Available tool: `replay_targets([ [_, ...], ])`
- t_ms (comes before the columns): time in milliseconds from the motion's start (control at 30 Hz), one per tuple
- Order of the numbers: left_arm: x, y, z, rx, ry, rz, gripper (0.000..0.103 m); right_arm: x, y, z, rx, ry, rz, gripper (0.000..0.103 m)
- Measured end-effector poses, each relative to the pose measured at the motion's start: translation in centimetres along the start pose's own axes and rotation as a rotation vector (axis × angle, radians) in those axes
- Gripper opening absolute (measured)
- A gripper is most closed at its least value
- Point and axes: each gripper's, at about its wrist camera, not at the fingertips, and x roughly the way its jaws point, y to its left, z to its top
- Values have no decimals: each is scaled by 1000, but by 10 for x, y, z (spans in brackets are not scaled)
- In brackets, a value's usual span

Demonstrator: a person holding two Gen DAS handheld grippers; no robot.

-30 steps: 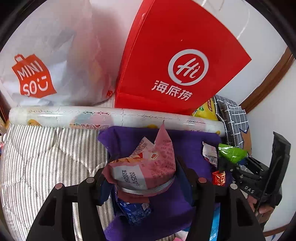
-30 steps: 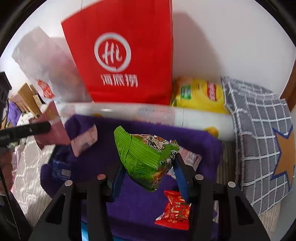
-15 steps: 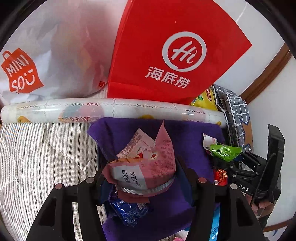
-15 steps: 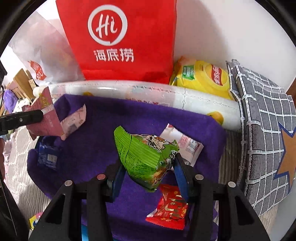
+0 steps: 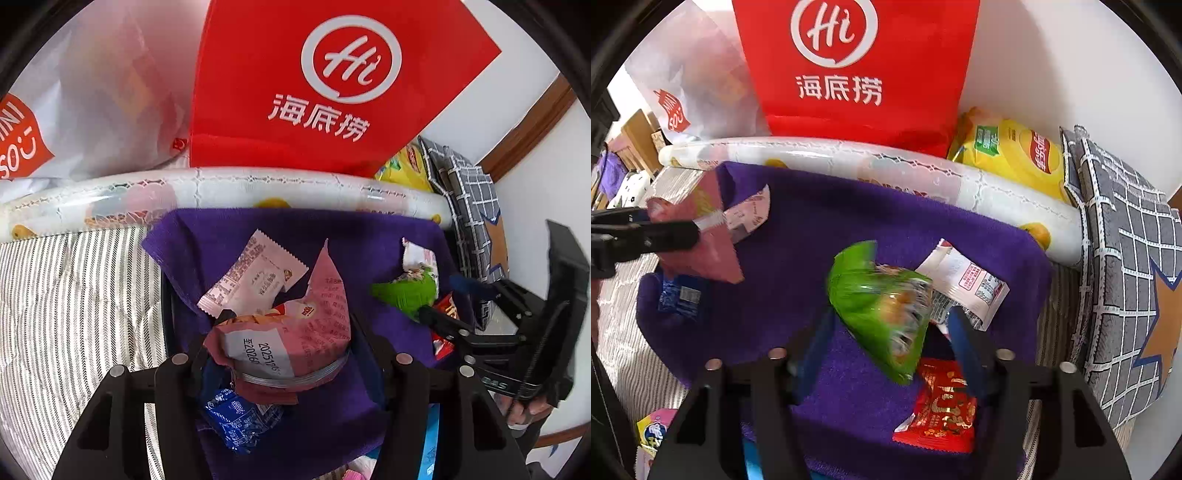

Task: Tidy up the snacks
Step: 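Open the right tool to drop the green bag while the left tool releases the pink bag on the towel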

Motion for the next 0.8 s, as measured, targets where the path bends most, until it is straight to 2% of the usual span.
replay_targets([
  [267,8,0,-1,-3,34,0,59,-28,4,1,-14,-83,-1,75],
  [667,16,-4,-2,8,70,8,60,-44,2,0,24,-129,26,75],
  [800,13,-7,-2,21,62,13,66,-45,3,1,35,-133,40,75],
])
